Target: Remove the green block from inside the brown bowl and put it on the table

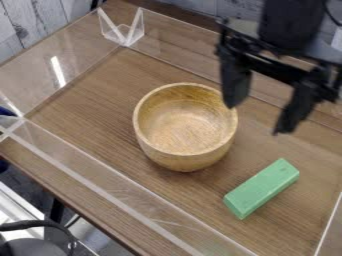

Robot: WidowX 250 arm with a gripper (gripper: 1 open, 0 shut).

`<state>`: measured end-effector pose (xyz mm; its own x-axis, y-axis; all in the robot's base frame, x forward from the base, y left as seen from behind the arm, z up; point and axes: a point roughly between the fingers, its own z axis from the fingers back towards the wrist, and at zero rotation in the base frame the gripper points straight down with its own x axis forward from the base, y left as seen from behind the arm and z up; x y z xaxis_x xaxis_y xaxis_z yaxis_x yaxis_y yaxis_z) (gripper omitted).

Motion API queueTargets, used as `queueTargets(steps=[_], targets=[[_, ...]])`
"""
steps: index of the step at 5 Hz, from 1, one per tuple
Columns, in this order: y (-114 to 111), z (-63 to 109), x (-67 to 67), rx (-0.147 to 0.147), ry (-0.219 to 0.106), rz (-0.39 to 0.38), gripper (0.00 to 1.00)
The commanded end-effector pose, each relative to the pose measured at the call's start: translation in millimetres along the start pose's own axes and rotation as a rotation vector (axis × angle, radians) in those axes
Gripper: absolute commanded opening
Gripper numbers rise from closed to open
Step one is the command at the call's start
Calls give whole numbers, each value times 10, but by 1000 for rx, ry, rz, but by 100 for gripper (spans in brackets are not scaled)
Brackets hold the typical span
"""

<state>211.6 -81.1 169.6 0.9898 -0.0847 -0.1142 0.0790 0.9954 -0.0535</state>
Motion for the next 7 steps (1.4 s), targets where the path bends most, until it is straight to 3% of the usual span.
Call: queueTargets(steps=[1,2,3,4,6,7], targets=[[337,134,104,-15,-3,46,100],[767,143,225,-18,36,91,100],[1235,65,165,-38,51,138,100],[1179,-41,160,-65,75,91,100],[653,-5,116,7,71,33,100],[567,-42,185,-6,90,-29,100]])
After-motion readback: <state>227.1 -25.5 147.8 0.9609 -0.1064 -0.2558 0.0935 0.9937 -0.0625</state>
